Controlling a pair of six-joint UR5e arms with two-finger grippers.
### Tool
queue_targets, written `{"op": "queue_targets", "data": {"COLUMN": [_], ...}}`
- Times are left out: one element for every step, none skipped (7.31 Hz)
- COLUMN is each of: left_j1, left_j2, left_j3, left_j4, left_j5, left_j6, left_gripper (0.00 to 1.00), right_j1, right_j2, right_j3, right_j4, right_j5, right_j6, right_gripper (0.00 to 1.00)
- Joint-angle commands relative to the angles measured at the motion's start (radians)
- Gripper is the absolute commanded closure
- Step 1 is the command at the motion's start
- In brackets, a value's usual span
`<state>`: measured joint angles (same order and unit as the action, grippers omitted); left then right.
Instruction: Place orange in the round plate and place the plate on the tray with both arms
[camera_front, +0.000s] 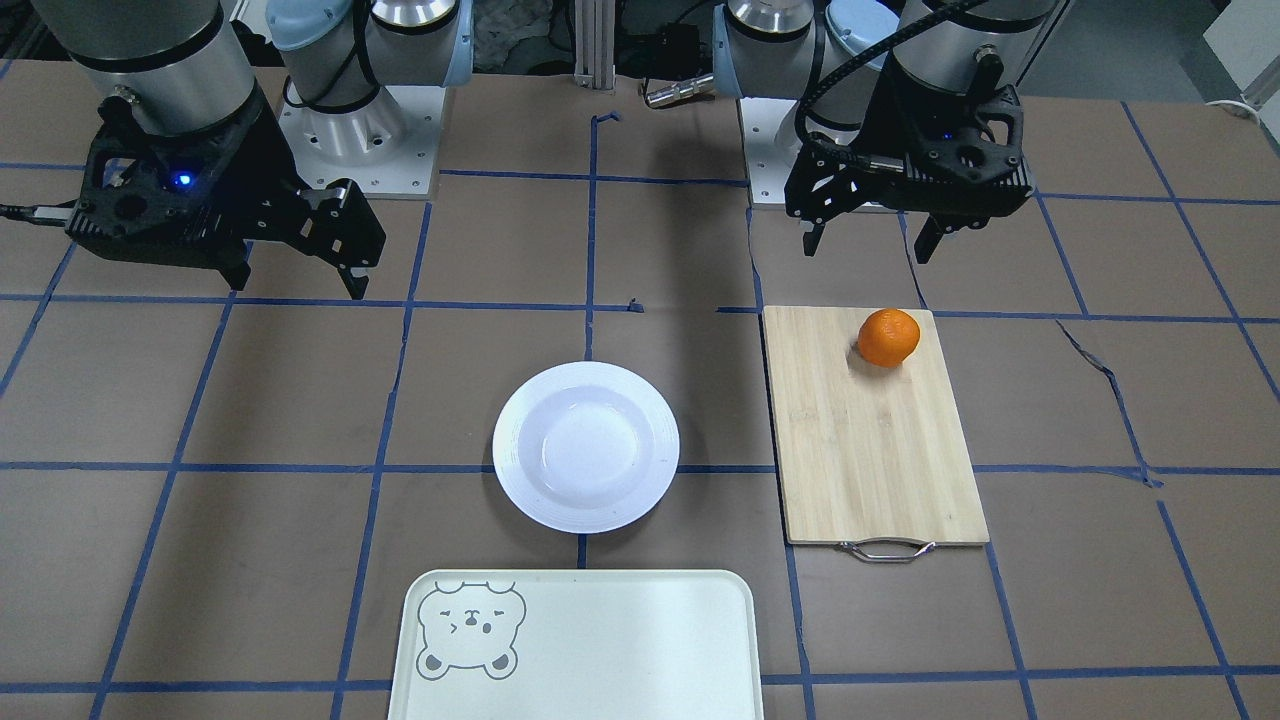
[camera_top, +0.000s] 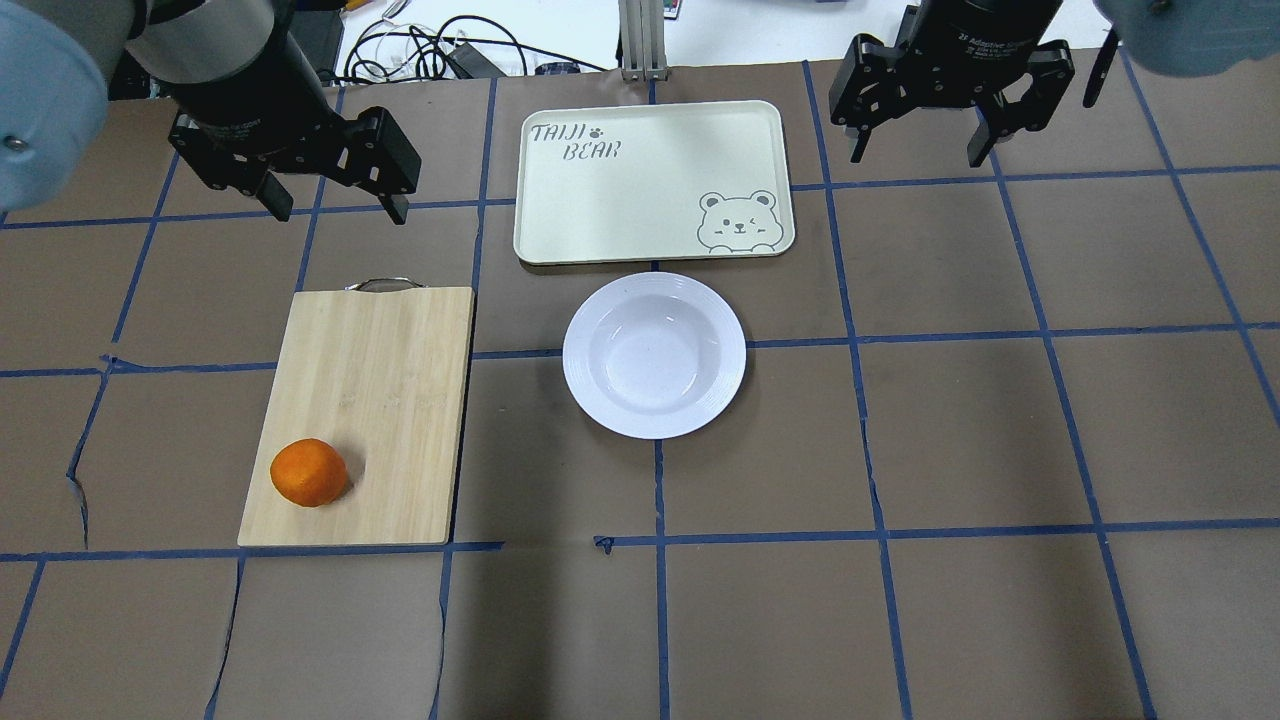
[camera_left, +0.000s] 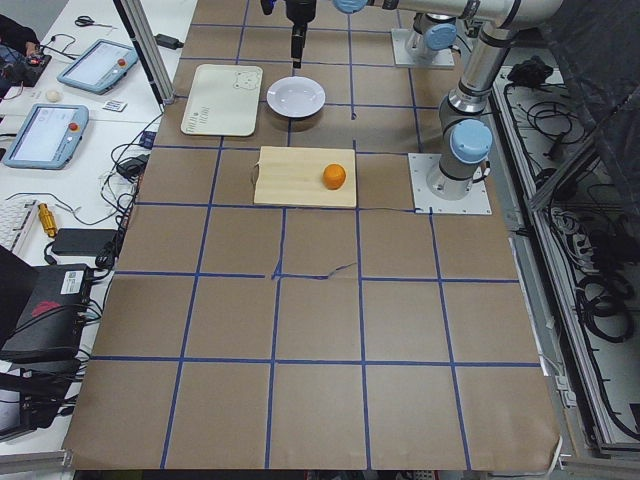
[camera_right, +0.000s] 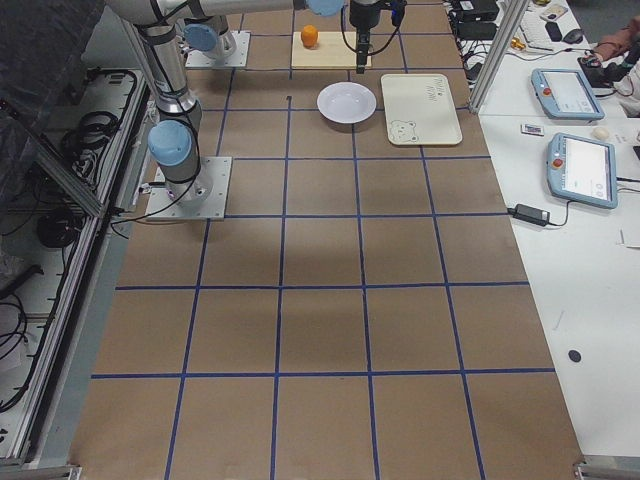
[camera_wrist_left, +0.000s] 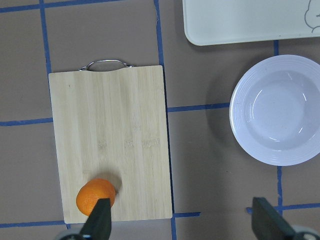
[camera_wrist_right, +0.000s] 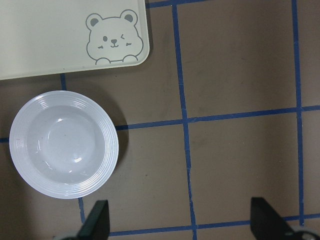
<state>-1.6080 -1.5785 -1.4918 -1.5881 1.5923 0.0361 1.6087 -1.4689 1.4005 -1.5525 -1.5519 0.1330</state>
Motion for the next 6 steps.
{"op": "queue_targets", "data": {"left_j1": [0.000,0.000,0.000,-0.001,0.000,0.000], "left_j2": [0.000,0.000,0.000,0.000,0.000,0.000], "left_j3": [0.001,0.001,0.001,0.001,0.001,0.001], "left_j4": [0.000,0.000,0.000,0.000,0.000,0.000], "left_j5": [0.000,0.000,0.000,0.000,0.000,0.000], "left_j6": [0.001,0.001,0.001,-0.001,0.001,0.001], "left_gripper": [0.00,0.00,0.00,0.00,0.00,0.00], "right_j1": [0.004,0.004,0.004,0.002,0.004,0.005], "right_j2": [-0.002,-0.002,-0.001,0.004,-0.001,-0.002], "right_j3": [0.000,-0.006,-0.008,-0.011,-0.008,-0.009], "right_j4": [-0.006,-0.006,-0.001,0.000,0.005,0.008], "right_j5": [0.000,-0.002,-0.005,-0.013,-0.013,-0.004], "right_j6": [-0.001,-0.004,-0.050,-0.059,-0.059,-0.061], "right_gripper": [0.00,0.00,0.00,0.00,0.00,0.00]}}
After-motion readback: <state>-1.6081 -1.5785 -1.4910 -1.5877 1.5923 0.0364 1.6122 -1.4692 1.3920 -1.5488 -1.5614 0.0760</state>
